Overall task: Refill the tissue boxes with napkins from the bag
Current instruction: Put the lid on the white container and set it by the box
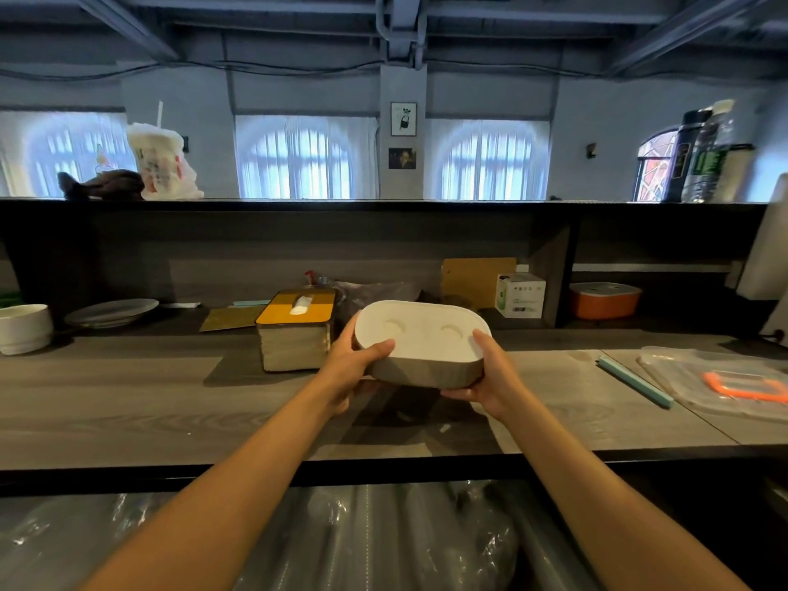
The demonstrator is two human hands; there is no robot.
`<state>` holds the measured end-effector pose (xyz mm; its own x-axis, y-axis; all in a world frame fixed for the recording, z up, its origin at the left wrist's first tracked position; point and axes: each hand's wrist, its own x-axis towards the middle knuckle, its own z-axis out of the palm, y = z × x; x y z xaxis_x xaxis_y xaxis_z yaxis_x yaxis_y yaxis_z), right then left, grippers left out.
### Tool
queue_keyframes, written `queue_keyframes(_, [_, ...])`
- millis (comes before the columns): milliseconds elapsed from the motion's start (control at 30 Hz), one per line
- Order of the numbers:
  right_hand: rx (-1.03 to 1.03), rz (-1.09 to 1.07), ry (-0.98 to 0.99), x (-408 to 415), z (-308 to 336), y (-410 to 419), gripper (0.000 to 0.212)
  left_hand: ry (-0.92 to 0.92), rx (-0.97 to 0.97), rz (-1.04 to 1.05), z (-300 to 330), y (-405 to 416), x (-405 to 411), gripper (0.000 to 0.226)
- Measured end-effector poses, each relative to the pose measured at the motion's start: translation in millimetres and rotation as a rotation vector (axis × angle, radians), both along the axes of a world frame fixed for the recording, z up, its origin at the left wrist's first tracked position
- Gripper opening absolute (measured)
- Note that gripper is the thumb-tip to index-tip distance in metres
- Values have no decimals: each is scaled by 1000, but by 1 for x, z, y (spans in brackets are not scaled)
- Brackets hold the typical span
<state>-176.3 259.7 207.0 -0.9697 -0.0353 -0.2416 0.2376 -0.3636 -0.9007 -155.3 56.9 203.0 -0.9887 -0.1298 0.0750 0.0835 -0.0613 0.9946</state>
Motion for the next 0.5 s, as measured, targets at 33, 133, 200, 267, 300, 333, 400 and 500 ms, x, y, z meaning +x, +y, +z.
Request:
queue_keyframes(33, [-20,27,-16,1,-1,1,49,-11,1,13,1,1,1,65])
queue_keyframes(133, [-83,76,-69,4,-1,4,60,-81,72,66,6,2,8,32])
queue_keyframes(200, [-71,56,-72,5,4,3,60,-129,126,87,6,0,9,24])
queue_keyframes(267, [20,-13,24,4,9,1,53,-135,71,109,5,-3,6,29])
queue_keyframes(300, [128,-62,135,3,11,-1,50,-128,35,126,4,-4,2,38])
queue_keyframes(333, [254,-105,274,1,12,-2,51,-111,6,145,4,-6,-1,45])
queue_keyframes(400, [494,-134,570,-4,12,-4,65,-35,-50,168,5,-5,-5,49])
queue_keyframes(500, [882,-39,817,-11,9,-12,89,25,-20,78,10,1,-5,52])
